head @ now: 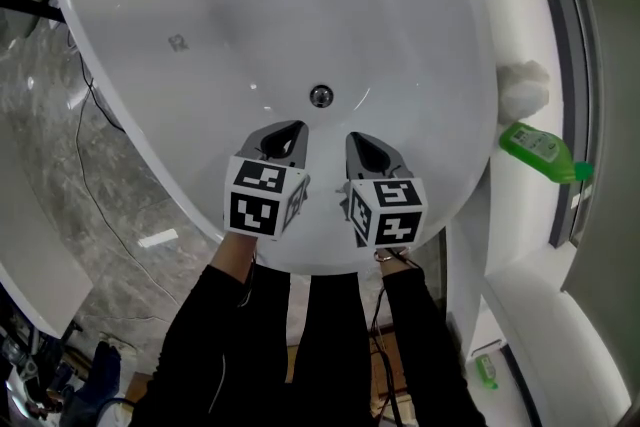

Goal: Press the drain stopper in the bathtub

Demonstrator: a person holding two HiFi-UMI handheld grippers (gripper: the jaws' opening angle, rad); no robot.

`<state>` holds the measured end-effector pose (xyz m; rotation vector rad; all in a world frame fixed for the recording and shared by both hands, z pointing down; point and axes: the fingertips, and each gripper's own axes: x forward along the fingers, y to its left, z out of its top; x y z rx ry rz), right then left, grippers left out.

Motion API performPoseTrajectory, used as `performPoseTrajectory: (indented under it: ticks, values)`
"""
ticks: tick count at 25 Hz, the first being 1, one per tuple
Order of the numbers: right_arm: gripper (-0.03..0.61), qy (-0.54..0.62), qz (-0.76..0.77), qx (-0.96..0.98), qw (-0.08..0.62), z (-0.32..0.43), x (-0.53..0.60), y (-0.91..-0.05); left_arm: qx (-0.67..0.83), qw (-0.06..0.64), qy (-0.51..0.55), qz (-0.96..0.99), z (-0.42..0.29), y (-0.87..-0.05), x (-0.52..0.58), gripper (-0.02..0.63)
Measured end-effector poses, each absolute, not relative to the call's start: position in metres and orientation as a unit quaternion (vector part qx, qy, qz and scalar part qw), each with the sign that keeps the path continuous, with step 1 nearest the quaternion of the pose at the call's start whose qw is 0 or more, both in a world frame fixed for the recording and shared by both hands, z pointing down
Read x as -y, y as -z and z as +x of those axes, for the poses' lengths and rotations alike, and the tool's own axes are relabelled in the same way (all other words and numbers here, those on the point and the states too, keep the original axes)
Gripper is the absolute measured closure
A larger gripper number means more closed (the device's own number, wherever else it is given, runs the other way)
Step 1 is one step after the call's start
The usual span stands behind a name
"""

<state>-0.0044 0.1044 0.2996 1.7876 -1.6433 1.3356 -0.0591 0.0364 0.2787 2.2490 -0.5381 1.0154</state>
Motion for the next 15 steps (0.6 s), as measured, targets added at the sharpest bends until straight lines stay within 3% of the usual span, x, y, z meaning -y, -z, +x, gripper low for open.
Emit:
performPoseTrajectory:
  ticks: [15]
  values:
    - [0.577, -0.469, 0.625, 0.594, 0.189, -0.0029, -0.1115, -0.2975, 0.201, 0.306, -0.377, 0.851, -0.0572, -0.2708, -0.0408, 0.609]
